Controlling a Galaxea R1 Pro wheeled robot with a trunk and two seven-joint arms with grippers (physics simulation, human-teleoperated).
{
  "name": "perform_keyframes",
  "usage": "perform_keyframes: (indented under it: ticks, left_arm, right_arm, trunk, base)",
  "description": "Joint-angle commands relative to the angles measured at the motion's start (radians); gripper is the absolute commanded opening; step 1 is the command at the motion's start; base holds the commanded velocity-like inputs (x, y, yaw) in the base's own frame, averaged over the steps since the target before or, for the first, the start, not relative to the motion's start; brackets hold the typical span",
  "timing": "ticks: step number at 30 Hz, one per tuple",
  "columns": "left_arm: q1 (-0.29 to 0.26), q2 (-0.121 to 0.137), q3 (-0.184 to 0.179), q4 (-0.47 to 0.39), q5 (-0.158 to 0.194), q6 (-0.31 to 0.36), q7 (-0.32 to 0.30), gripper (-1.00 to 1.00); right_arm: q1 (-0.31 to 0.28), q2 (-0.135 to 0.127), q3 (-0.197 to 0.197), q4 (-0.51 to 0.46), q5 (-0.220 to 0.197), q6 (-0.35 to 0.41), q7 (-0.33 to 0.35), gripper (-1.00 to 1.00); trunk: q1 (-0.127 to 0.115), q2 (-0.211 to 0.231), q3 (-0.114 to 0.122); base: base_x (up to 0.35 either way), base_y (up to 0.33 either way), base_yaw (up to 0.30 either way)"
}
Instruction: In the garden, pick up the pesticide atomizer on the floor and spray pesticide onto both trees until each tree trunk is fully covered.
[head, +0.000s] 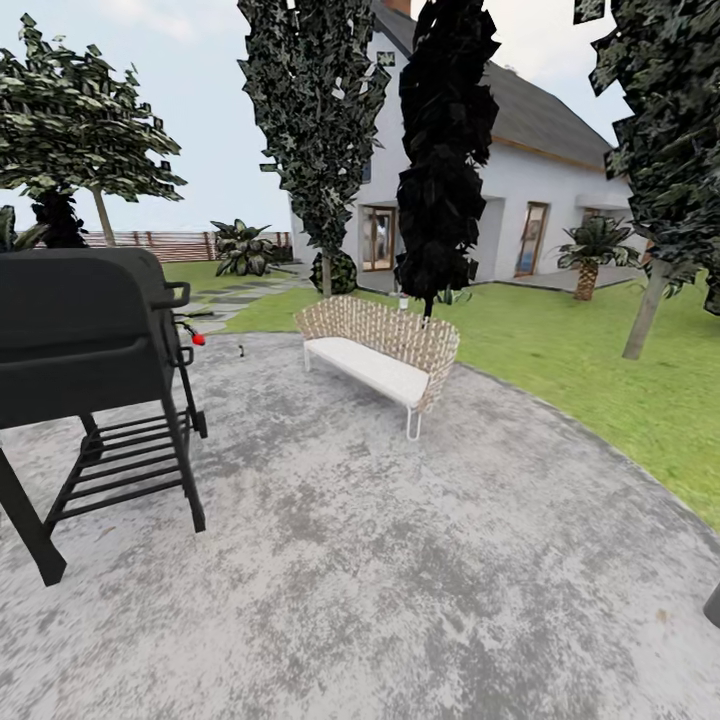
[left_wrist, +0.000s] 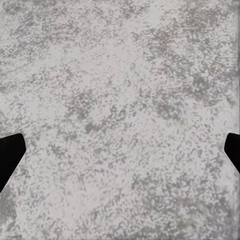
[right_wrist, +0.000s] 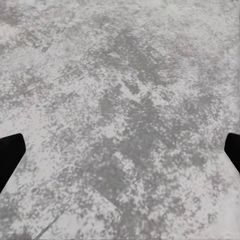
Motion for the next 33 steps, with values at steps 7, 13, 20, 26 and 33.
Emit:
perform_keyframes:
  ticks: [7, 13, 20, 26, 33]
  left_arm:
    - [-0.001, 0.001, 0.0, 0.002, 0.005, -0.003, 0.002, 1.0]
    - [-0.001, 0.003, 0.0, 0.013, 0.006, -0.004, 0.002, 1.0]
    - [-0.001, 0.001, 0.0, 0.017, 0.006, -0.003, 0.002, 1.0]
    - [-0.001, 0.002, 0.0, 0.018, 0.006, -0.003, 0.002, 1.0]
    - [-0.001, 0.001, 0.0, 0.018, 0.006, -0.004, 0.002, 1.0]
  right_arm:
    - [0.0, 0.0, 0.0, 0.006, 0.002, -0.006, -0.002, 1.0]
    - [-0.001, 0.001, -0.003, 0.035, 0.002, -0.006, -0.003, 1.0]
    - [0.0, 0.002, -0.003, 0.039, 0.002, -0.006, -0.003, 1.0]
    - [-0.001, 0.002, -0.002, 0.042, 0.003, -0.006, -0.003, 1.0]
    - [0.0, 0.002, -0.001, 0.042, 0.003, -0.006, -0.003, 1.0]
  trunk:
    - [0.0, 0.0, -0.001]
    - [0.0, 0.0, -0.001]
    - [0.0, 0.0, -0.003]
    - [0.0, 0.0, -0.003]
    - [0.0, 0.0, -0.003]
  base:
    - [0.292, -0.161, 0.237]
    - [0.324, -0.075, 0.274]
    - [0.336, -0.005, 0.18]
    - [0.337, -0.003, 0.012]
    - [0.337, -0.069, 0.0]
